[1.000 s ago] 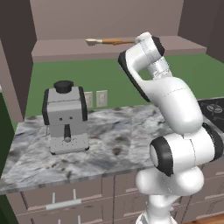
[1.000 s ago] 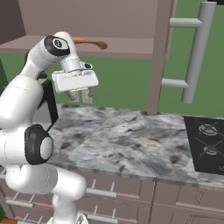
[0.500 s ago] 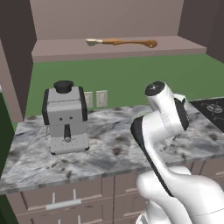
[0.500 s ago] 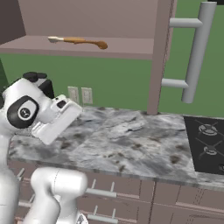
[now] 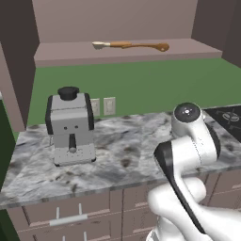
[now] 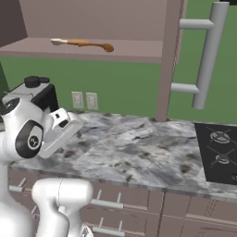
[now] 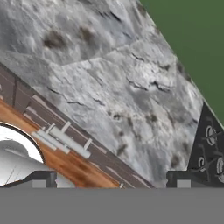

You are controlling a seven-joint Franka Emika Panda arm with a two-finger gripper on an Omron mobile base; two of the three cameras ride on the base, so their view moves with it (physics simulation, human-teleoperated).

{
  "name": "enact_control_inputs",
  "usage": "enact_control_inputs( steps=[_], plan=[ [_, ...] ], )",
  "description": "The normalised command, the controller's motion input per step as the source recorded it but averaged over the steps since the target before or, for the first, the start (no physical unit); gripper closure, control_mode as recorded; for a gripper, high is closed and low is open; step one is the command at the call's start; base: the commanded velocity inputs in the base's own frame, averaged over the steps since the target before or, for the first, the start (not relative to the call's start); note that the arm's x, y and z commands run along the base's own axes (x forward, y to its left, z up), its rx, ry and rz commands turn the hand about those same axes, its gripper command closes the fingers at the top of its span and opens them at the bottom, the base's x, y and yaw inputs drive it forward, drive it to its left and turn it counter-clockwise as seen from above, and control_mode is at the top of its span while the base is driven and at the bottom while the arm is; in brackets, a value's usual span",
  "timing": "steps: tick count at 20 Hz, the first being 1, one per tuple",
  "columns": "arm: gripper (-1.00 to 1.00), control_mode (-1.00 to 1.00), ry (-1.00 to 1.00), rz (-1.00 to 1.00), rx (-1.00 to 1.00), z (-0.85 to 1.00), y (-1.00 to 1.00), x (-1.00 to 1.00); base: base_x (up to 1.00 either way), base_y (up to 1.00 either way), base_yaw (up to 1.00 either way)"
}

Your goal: Organize the utensils by type. Pick up the wooden spoons from the counter and place them in the open cabinet. Then pick up the metallic utensils from the counter and place them in the open drawer.

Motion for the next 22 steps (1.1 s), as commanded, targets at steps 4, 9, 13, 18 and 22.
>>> enact_control_inputs(
  steps=[4,9,13,18,22],
  plan=[
    [-1.0,-1.0,-0.22,0.05,0.19,0.0,-0.02,-0.19,0.0,0.0,0.0],
    [-1.0,1.0,-0.24,0.0,0.1,0.0,-0.01,-0.3,-0.13,-0.01,-0.01],
    [-1.0,1.0,0.0,0.0,0.0,0.0,0.0,0.0,-0.79,-0.08,-0.31],
    [-1.0,1.0,0.0,0.0,0.0,0.0,0.0,0.0,-0.53,-0.14,-0.47],
    [-1.0,1.0,0.0,0.0,0.0,0.0,0.0,0.0,-0.04,-0.18,-0.64]
  ],
)
